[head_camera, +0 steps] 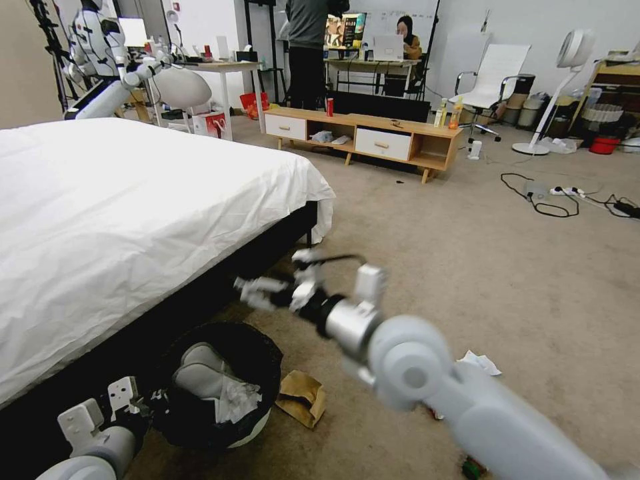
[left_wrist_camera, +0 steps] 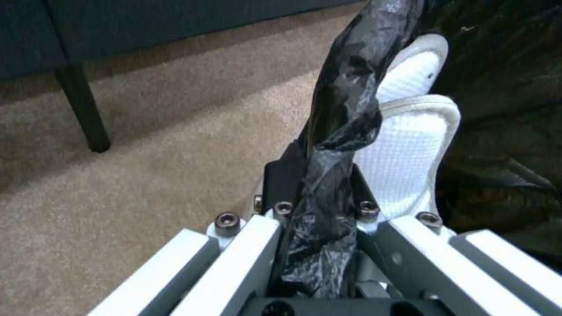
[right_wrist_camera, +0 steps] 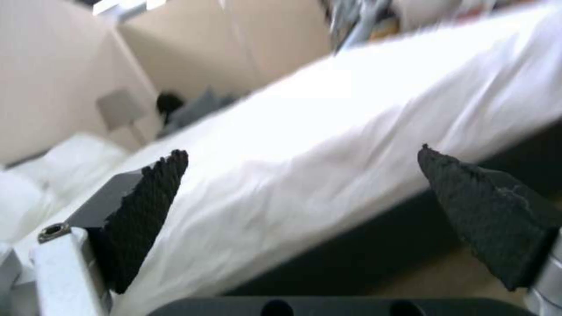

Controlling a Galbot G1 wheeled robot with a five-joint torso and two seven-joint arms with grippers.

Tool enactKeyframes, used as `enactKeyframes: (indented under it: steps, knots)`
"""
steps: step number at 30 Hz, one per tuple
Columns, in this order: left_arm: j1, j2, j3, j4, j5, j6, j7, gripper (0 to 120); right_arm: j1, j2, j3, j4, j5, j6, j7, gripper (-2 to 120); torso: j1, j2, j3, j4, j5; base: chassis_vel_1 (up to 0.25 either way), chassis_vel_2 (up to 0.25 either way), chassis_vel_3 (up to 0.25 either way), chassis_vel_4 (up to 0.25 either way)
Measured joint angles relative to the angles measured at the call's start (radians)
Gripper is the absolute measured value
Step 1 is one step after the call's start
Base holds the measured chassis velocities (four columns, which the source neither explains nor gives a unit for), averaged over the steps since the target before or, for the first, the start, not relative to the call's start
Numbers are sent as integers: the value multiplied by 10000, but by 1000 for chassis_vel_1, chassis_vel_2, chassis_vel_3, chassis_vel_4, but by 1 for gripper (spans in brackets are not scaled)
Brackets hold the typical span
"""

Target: Pick up the trash bin and place the garbage on the floor into it.

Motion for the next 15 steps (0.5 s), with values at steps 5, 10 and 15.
enactKeyframes:
  steps: [5,10,15]
  knots:
    - [76,14,-157,-87,55,0,-31,2,-1004,-870,1818,369,-1205,852,-566,100,0,0,0,0,0,0,0,0,0]
    - [214,-52,-354,-279,138,0,-52,2,-2993,-1374,4073,519,-3852,2089,-729,100,0,0,1,-3,2,0,0,0,0]
    - [540,-353,-594,-620,356,0,-2,2,-4522,-1470,5264,833,-5466,2421,-614,100,0,1,0,3,2,0,0,0,0]
